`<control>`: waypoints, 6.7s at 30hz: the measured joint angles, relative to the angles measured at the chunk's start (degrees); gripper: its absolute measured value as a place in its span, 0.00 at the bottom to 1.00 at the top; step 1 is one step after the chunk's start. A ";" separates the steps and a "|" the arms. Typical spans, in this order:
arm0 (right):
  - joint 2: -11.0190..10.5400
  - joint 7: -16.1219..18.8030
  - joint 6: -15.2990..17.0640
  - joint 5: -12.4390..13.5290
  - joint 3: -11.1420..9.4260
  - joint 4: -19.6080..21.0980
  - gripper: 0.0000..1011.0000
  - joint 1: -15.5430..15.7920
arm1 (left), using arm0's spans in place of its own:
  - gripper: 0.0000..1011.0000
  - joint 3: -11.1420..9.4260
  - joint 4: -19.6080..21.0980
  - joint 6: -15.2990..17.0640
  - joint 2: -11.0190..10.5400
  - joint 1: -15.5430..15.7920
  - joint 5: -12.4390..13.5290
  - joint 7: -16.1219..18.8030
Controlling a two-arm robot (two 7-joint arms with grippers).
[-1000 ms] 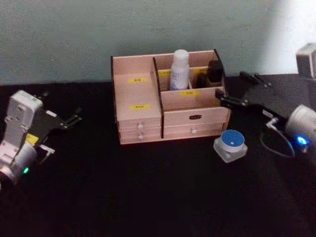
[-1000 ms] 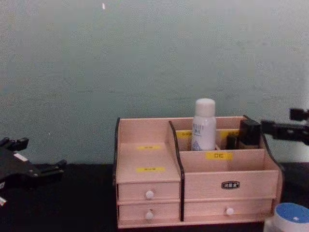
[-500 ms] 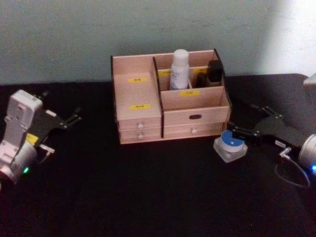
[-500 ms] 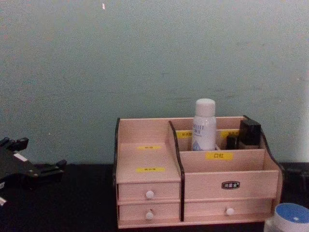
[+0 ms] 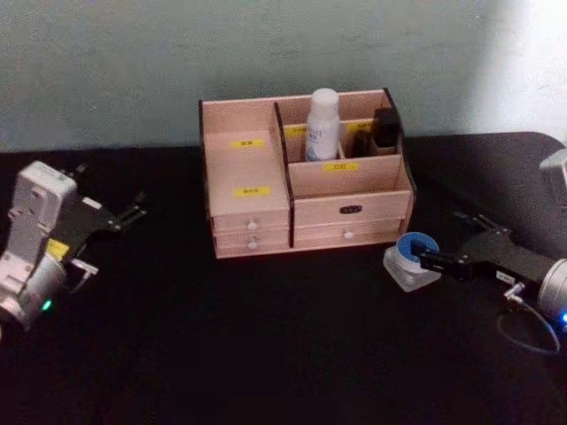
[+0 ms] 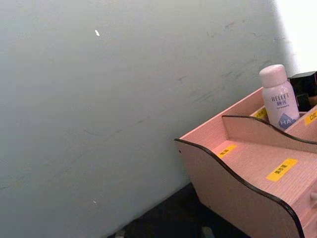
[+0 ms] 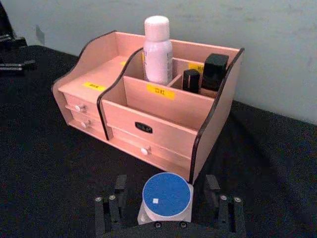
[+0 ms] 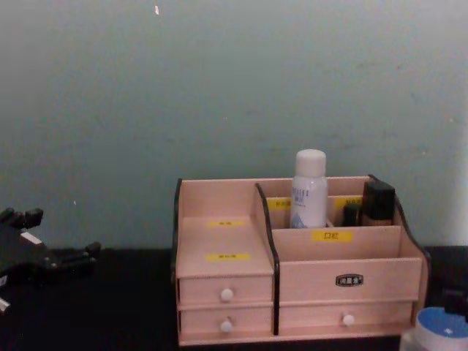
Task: Pick up the facial cleanser and watermelon frost from the table and place them into the tiered storage box.
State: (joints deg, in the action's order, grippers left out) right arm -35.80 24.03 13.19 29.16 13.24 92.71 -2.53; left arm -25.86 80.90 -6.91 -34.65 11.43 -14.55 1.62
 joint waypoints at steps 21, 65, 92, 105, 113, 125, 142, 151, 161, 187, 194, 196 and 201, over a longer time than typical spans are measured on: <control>0.20 -1.19 1.95 -1.12 3.16 -2.58 0.99 -2.55 | 0.99 0.00 0.00 0.00 0.00 0.00 0.00 0.00; 1.66 -0.81 3.06 -2.28 4.95 -6.63 0.99 -4.60 | 0.99 0.00 0.00 0.00 0.00 0.00 0.00 0.00; 1.93 -0.88 3.14 -2.22 4.85 -6.95 0.99 -4.52 | 0.99 0.00 0.00 0.00 0.00 0.00 0.00 0.00; 1.89 -0.87 3.10 -2.18 4.86 -6.94 0.98 -4.53 | 0.99 0.00 0.00 0.00 0.00 0.00 0.00 0.00; 1.88 -0.86 3.07 -2.18 4.86 -6.91 0.81 -4.53 | 0.99 0.00 0.00 0.00 0.00 0.00 0.00 0.00; 1.88 -0.87 3.06 -2.19 4.86 -6.91 0.69 -4.53 | 0.99 0.00 0.00 0.00 0.00 0.00 0.00 0.00; 1.39 0.08 2.40 -2.33 5.23 -6.80 0.69 -4.48 | 0.99 0.00 0.00 0.00 0.00 0.00 0.00 0.00; 0.00 2.82 1.10 -2.28 5.91 -5.41 0.69 -4.23 | 0.99 0.00 0.00 0.00 0.00 0.00 0.00 0.00; -1.31 6.65 0.87 -0.53 7.81 -3.53 0.69 -5.80 | 0.99 0.00 0.00 0.00 0.00 0.00 0.00 0.00; 2.96 9.97 0.00 -1.73 16.68 -7.54 0.69 -19.18 | 0.99 0.00 0.00 0.00 0.00 0.00 0.00 0.00; 5.08 10.64 -0.26 -2.35 18.25 -10.32 0.69 -22.83 | 0.99 0.00 0.00 0.00 0.00 0.00 0.00 0.00; 5.97 10.88 0.14 -2.38 18.91 -11.38 0.69 -24.19 | 0.99 0.00 0.00 0.00 0.00 0.00 0.00 0.00; 7.82 11.26 1.01 -2.63 20.24 -13.85 0.69 -27.02 | 0.99 0.00 0.00 0.00 0.00 0.00 0.00 0.00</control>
State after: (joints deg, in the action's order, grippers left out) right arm -27.98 35.29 14.21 26.53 33.49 78.85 -29.55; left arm -25.86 80.90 -6.91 -34.65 11.43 -14.55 1.62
